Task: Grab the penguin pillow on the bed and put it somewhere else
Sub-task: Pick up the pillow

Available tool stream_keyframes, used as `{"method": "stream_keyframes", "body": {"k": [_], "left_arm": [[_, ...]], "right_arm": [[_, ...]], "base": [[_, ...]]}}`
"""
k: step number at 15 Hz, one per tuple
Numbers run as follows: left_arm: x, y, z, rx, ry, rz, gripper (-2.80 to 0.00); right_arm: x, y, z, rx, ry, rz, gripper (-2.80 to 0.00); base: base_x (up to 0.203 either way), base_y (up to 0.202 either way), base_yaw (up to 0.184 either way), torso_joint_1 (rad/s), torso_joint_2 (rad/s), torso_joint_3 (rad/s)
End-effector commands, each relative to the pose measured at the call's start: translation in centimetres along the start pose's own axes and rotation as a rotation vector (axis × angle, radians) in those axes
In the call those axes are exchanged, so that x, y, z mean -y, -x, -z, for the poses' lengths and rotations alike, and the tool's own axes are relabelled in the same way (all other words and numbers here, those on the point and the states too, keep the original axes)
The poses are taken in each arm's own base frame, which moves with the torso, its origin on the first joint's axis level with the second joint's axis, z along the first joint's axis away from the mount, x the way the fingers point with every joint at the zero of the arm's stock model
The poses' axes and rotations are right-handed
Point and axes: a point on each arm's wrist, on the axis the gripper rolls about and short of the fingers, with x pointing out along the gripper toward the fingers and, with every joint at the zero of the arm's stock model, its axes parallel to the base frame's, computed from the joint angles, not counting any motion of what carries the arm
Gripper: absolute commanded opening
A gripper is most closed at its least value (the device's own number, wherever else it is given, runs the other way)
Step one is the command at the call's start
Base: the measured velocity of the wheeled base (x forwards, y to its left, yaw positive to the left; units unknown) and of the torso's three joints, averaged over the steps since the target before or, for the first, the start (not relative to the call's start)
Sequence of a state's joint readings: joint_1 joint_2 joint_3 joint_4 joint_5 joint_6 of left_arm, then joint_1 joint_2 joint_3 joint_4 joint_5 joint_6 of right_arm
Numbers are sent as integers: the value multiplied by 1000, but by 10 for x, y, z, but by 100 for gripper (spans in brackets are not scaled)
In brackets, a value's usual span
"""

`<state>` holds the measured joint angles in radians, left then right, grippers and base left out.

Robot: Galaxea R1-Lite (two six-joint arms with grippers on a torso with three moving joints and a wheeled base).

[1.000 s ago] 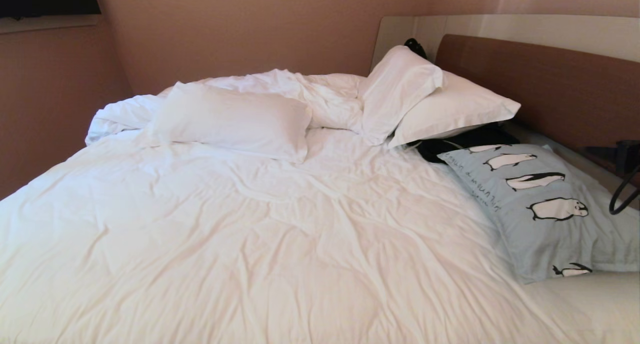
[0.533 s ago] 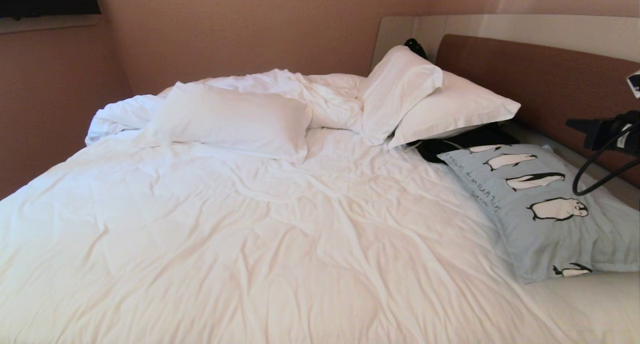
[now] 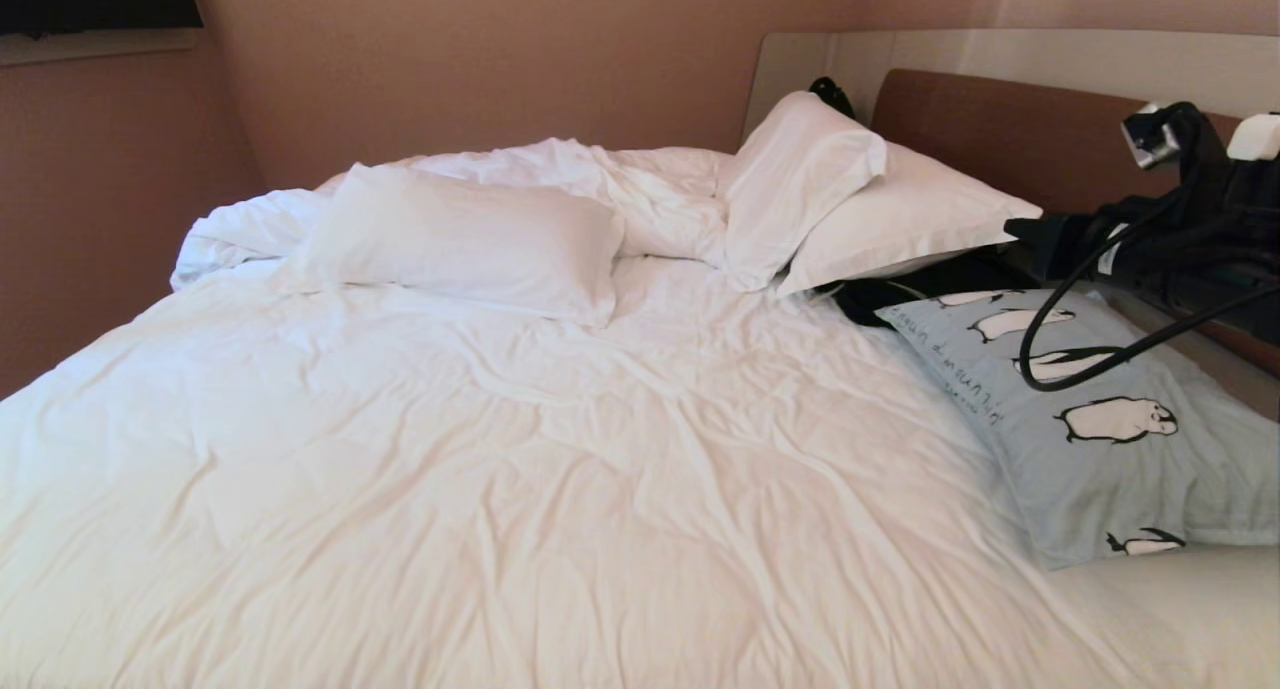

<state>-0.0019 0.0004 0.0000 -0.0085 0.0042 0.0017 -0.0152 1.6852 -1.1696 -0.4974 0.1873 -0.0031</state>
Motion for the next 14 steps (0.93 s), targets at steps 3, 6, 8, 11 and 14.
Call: {"method": "stream_keyframes", "body": {"k": [3, 6, 8, 11, 14], "left_arm": [[0, 0, 0, 1, 0, 1, -280], [0, 0, 0, 1, 0, 1, -280], [0, 0, 0, 1, 0, 1, -280], [0, 0, 0, 1, 0, 1, -280], [0, 0, 0, 1, 0, 0, -280]], "right_arm": [[-31, 66, -37, 114, 1, 113, -280], [-45, 127, -57, 158, 2, 79, -280], [-47, 159, -60, 145, -5, 116, -280], [-47, 203, -52, 172, -12, 209, -280], [-49, 266, -26, 244, -20, 267, -280]], "base": [[0, 0, 0, 0, 0, 0], [0, 0, 0, 0, 0, 0], [0, 0, 0, 0, 0, 0], [0, 0, 0, 0, 0, 0], [0, 0, 0, 0, 0, 0]]}}
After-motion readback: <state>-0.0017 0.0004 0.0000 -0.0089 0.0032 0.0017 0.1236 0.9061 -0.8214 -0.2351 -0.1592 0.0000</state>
